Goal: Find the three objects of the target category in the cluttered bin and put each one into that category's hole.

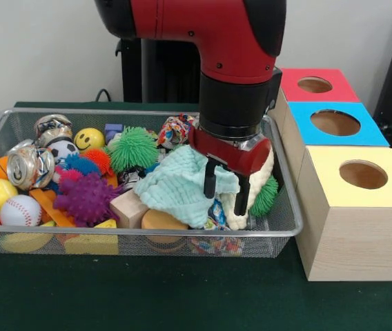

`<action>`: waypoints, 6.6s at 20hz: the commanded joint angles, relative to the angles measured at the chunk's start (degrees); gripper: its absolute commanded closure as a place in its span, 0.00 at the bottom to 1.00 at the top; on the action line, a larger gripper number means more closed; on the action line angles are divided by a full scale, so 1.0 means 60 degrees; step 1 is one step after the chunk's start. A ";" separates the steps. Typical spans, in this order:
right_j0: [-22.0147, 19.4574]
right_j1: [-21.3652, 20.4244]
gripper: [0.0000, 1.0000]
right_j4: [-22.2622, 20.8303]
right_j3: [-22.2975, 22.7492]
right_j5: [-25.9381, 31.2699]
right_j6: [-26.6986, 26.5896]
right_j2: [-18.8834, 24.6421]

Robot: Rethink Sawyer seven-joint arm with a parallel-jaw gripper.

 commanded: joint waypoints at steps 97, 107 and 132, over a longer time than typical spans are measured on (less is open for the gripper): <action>-0.0064 0.0568 0.00 -0.1098 0.0121 0.0412 -0.2234 0.0585; -0.0399 0.0018 0.00 -0.1196 0.0868 0.0689 -0.2653 0.0773; -0.0323 0.0238 0.00 -0.1376 0.0729 0.0458 -0.2361 0.0765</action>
